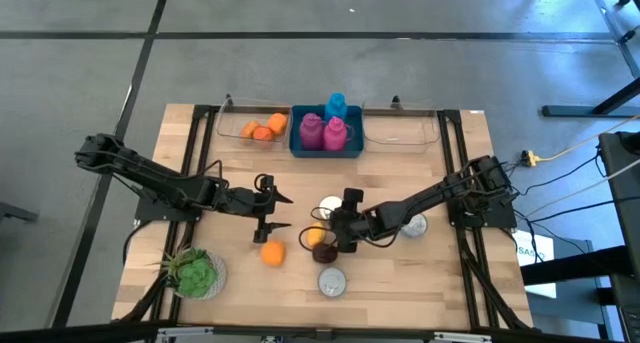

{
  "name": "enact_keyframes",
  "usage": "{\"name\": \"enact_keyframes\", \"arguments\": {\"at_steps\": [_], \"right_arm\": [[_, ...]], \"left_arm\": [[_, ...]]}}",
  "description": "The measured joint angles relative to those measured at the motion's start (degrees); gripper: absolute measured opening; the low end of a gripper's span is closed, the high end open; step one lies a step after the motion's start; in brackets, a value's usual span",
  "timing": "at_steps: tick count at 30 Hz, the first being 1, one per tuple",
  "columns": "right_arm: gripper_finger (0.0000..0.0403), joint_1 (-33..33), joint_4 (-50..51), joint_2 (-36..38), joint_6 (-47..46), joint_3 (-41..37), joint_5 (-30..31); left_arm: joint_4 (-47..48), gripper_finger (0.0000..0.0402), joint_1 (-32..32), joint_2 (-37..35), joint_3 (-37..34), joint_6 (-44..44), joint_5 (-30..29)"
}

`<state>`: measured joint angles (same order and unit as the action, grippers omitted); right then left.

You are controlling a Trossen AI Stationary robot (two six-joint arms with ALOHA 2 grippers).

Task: Pick & Place Food Item
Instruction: Put the blue pink tuna can into the right transparent bin

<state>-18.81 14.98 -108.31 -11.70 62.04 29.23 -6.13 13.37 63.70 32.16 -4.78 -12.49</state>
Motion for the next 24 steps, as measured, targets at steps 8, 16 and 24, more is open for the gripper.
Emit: {"name": "enact_keyframes", "arguments": {"at_steps": [8,16,24], "right_arm": [[0.0136,-0.02,-0.17,0.0,0.18,0.0,0.99],[0.0076,-0.02,-0.01,0.07,0.31,0.02,0.65],[0.0008,0.02,0.04,0.15,0.59,0.12,0.44]], "left_arm": [[0.0,0.0299,0.0,0.0,0.0,-0.66,-0.02],[0.0,0.0299,0.0,0.0,0.0,-0.76,-0.02],[0.0,0.0299,-0.01,0.0,0.0,-1.09,-0.04]]}}
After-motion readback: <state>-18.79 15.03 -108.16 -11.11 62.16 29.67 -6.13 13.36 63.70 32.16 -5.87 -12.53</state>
